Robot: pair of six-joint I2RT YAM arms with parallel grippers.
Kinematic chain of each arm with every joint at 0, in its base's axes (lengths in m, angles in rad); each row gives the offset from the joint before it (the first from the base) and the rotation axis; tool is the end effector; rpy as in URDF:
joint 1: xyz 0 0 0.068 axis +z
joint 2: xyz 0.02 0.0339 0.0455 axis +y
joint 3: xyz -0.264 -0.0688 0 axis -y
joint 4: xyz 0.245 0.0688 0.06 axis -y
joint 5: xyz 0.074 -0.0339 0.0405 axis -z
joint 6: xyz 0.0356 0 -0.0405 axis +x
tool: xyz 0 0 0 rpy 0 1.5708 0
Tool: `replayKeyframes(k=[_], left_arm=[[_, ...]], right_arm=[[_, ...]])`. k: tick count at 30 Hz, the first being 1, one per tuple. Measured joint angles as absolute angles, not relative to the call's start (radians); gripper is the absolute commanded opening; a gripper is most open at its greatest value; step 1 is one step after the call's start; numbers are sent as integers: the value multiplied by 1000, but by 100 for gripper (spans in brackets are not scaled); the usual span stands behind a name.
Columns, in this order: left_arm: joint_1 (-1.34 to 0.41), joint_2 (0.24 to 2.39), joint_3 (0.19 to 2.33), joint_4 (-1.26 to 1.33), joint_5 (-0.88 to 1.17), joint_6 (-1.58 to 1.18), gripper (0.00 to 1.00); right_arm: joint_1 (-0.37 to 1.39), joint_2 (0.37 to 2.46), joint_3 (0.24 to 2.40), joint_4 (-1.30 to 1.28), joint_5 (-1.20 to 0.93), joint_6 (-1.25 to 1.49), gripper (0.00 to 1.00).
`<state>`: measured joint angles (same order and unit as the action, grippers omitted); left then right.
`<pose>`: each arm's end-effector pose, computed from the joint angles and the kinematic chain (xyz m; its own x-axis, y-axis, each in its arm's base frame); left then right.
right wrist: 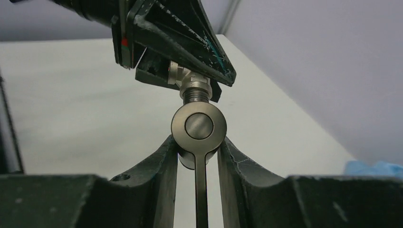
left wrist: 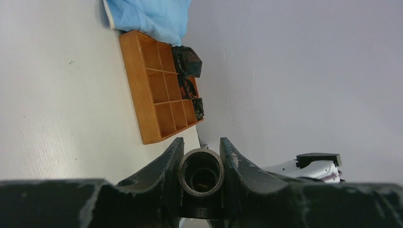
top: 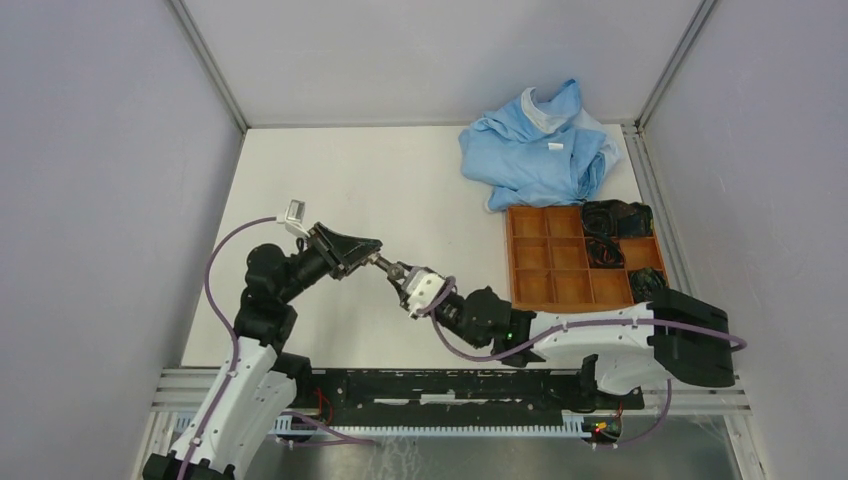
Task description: Install the water faucets
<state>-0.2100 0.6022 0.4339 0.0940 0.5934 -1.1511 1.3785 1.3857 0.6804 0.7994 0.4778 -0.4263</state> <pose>0.1497 -0.0523 0.2735 -0.6855 -0.6280 -0.3685 0.2264 0.2972 -0.9276 0.0738 0.2933 0.2698 0.3406 -0.1720 -0.9243 -0.7065 0.6018 -0.3723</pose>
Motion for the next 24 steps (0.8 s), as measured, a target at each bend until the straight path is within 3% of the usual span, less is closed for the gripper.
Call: replayKeyframes(k=[11,15,16,17,20,24], left_arm=[[-209,562,413,165,611,-1151,2],[-199,545,405,183,593,-1150,2],[-198,540,398,184,589,-1148,2],[-197,535,390,184,582,-1148,2],[-204,529,374,158,592,-1147,2],[-213,530,372,120,613,-1147,2]], right_arm=[[1089,1376,564,1027,-41,530,39],[1002,1533,567,1260,-185,970,65],[989,1583,570,1315,-197,1080,76],[977,1636,577,1359,-207,1188,94],[970,1750,570,1400,-222,1431,98],[976,1695,445,1418,-226,1510,98]])
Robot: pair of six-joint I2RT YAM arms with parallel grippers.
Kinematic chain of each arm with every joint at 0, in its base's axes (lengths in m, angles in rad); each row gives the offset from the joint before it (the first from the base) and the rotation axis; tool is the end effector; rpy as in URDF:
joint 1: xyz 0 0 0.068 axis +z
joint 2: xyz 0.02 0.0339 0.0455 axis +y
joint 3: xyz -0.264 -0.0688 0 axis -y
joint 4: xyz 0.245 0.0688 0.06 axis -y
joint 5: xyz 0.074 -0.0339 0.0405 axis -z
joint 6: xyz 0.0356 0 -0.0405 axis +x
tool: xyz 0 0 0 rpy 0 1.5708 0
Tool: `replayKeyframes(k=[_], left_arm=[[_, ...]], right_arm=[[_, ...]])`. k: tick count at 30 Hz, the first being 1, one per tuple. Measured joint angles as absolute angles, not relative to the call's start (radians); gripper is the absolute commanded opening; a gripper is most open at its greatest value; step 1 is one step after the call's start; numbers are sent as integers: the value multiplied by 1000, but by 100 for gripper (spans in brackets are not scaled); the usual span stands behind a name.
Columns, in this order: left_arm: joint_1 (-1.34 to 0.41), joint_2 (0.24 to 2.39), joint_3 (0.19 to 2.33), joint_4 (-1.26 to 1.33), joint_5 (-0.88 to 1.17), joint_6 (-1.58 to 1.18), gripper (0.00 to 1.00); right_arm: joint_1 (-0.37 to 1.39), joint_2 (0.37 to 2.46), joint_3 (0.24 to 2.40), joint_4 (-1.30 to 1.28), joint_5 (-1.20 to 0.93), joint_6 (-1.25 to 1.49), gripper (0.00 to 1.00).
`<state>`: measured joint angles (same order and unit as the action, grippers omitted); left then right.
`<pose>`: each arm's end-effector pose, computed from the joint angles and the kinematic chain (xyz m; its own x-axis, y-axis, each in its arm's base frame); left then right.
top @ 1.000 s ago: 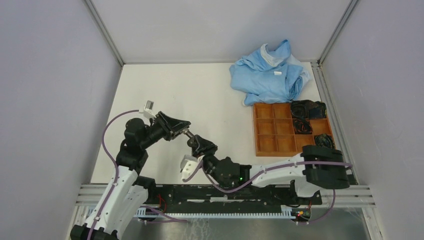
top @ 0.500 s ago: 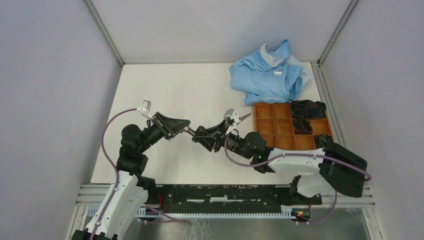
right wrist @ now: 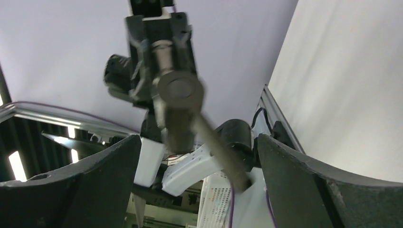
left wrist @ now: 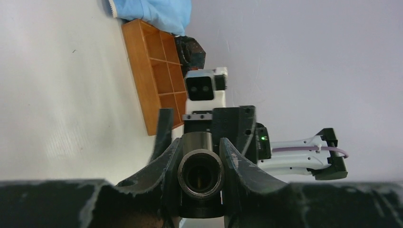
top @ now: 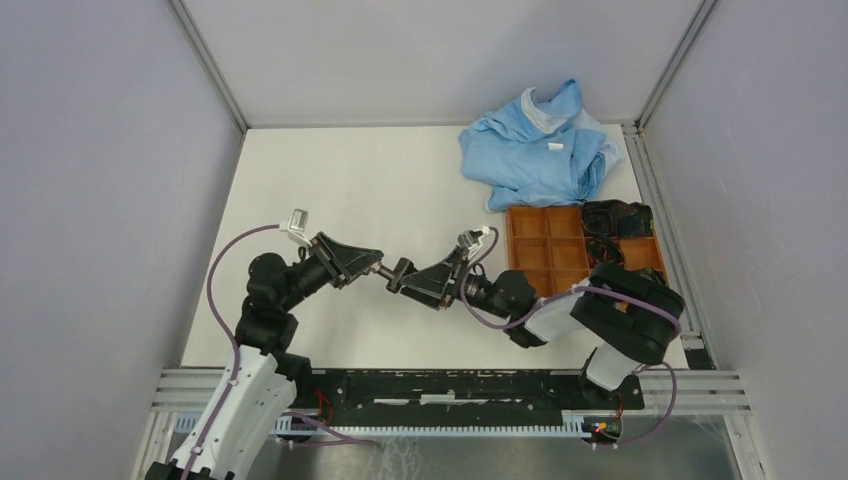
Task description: Install the water faucets
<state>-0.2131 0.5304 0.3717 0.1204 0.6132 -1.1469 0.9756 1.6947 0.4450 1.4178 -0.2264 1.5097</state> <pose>0.1391 -0.0511 0.2636 -0.6854 -0.6144 -0.3909 0.2682 0.2861 -0.9199 0.1582 0.2480 0.1801 -0.9235 0.3709 -0.0977 -0.1505 -0.1161 0.9818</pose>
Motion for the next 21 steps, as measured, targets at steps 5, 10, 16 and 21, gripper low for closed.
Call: replayKeyframes(k=[5,10,16,21], left_arm=[[-214,535,372,78,610,-1147,2],[-214,560,373,42,602,-1146,2],[-214,604,386,-17,581,-1132,2],[-214,637,437,-74,574,-1122,2]], right_arm=[[952,1475,327,1417,-241,1449,98],[920,1258,384,1099,-336,1210,98],[1019,1008,528,543,-151,722,98],[1190,953,617,310,110,342,81]])
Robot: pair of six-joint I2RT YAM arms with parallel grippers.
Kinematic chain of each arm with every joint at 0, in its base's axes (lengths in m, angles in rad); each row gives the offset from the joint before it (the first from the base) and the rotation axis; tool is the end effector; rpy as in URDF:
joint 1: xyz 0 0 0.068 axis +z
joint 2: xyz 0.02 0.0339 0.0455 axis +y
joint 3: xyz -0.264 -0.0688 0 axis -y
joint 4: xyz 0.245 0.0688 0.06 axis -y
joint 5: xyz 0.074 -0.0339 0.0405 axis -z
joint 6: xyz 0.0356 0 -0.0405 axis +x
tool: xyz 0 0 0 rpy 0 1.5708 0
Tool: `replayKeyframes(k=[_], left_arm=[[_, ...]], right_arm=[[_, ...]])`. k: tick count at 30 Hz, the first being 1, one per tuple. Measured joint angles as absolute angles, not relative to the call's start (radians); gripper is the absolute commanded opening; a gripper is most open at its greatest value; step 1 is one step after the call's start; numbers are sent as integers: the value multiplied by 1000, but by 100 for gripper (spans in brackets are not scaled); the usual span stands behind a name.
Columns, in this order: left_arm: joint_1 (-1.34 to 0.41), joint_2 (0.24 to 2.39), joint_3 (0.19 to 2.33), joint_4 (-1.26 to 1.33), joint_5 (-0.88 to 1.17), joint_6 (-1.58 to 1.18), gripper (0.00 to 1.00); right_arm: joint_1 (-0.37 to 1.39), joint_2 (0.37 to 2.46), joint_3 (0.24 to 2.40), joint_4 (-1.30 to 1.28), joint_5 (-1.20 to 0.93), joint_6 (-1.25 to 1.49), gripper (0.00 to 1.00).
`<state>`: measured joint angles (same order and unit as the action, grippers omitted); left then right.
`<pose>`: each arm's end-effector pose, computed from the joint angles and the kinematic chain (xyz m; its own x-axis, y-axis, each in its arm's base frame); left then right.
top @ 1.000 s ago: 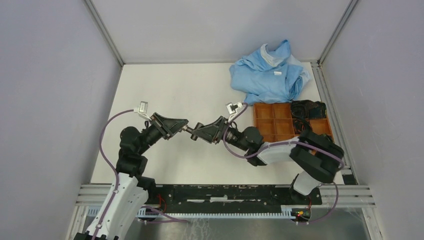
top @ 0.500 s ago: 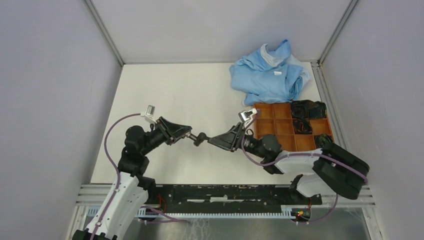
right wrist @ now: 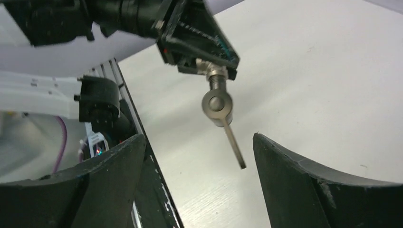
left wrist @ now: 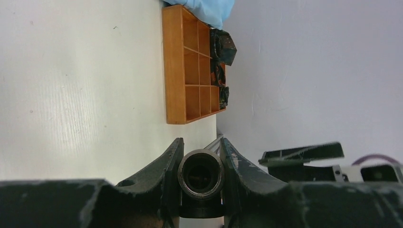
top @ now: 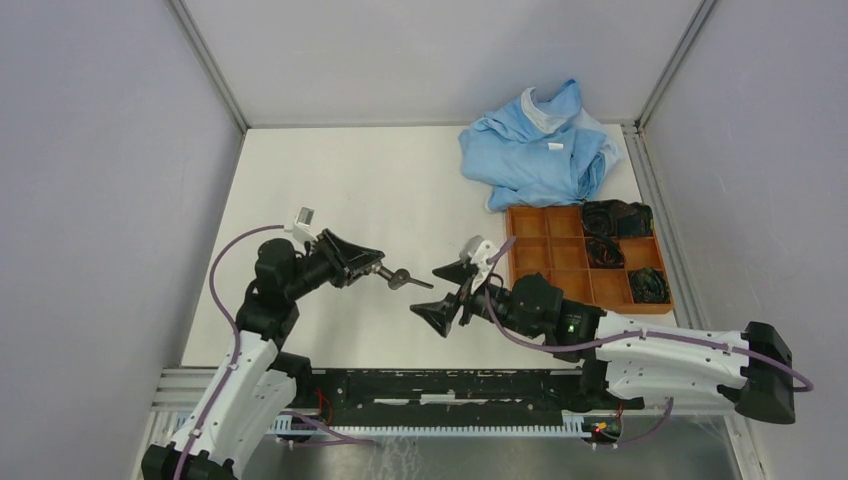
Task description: Install the water faucets
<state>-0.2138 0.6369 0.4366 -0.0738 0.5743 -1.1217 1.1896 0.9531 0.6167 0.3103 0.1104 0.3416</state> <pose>0.1521 -0.0528 0.2524 -0.7357 -0.6142 -0.2855 0.0609 0.3598 -0.9311 0.0883 0.2097 0.3016 -0.3045 0.1353 -0.9429 -0.8274 0.4528 0.3322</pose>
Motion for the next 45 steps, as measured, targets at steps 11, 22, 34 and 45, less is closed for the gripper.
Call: replayKeyframes(k=[11,22,34,45], left_arm=[[-214,646,466,-118,566,-1116,2],[-214,643,471,-134,569,-1105,2],[-214,611,480,-136,587,-1079,2],[-212,591,481,-187,582,-1030,2]], right_arm=[[1329,1083,696,234,256,-31,98],[1256,1276,842,274,248,-29,56],[1047,1318,795,456,-149,359,41],[921,1515,679,832,-412,811,56]])
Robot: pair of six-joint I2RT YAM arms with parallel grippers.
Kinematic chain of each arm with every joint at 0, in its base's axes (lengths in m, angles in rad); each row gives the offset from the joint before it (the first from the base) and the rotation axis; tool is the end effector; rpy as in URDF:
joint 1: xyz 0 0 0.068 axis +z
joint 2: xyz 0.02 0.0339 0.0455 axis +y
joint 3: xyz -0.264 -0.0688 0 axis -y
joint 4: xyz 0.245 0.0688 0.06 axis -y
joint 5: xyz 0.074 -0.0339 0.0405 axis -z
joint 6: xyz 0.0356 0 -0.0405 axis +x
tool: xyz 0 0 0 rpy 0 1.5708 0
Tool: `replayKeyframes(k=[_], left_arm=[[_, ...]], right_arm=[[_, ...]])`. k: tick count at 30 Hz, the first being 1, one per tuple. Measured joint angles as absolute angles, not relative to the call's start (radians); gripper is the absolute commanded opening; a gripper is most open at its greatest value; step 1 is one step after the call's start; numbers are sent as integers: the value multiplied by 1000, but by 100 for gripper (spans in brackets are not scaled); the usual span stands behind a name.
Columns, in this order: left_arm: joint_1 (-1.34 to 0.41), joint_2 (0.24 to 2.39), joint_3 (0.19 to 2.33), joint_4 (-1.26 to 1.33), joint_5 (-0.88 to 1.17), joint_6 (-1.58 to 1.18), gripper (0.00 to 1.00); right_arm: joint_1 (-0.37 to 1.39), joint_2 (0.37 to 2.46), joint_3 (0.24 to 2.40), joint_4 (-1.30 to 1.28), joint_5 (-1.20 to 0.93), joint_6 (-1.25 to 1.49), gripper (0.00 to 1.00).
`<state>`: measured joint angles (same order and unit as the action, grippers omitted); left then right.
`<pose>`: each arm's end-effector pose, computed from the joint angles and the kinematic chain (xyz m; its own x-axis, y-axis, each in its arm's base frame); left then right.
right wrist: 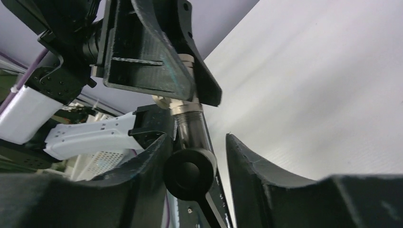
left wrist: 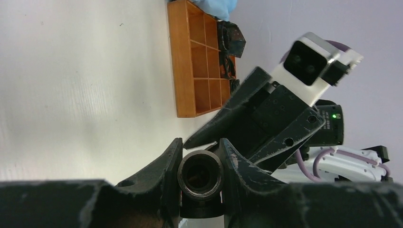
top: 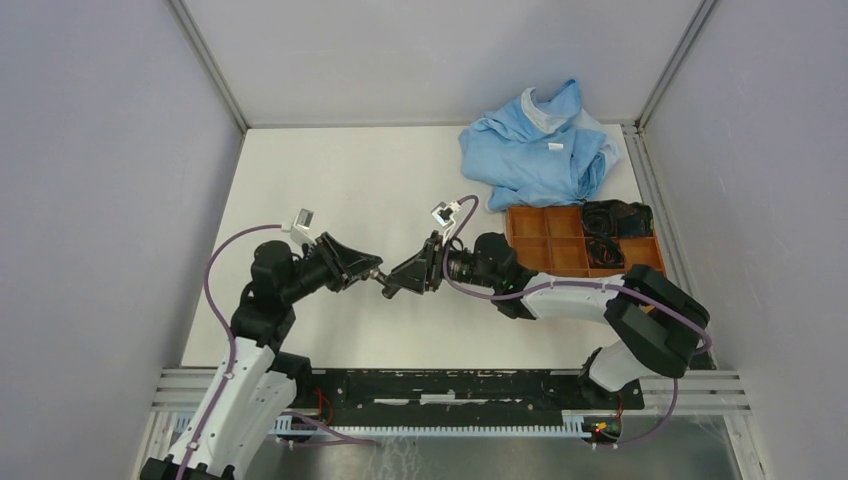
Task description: Install the water faucets
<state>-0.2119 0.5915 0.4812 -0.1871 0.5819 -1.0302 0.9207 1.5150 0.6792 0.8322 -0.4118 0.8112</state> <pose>0.1427 -0.0507 0.2630 -0.7386 -0.5738 -0.3540 0.1092 0.4163 -0.9027 0.1828 0.2639 0.2352 -0.7061 0.1692 -0.6876 -0.6676 0.1646 0.7261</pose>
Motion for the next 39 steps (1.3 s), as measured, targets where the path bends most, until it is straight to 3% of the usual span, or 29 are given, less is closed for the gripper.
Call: replayKeyframes(k=[6,13,19,25,31,39], left_arm=[[-214,567,489,-186,599,-1026,2],[-216,571,520,-177,613,-1027,2],[-216,610,547,-178,612,-1029,2],[-216,647,563,-186,603,-1038,2],[-216,673,589,-213,591,-1038,2],[-216,745,595,-246,590,-1039,2]], right_arm=[[885,1515,641,861,-420,865,82],[882,1243,648,538,-231,602,97],[959,1023,659,360,-19,265,96],[1330,981,668,302,298,-221,98],[1572,1099,553,504,650,-684,98],[1643,1532,467,1161,879,-1362,98]])
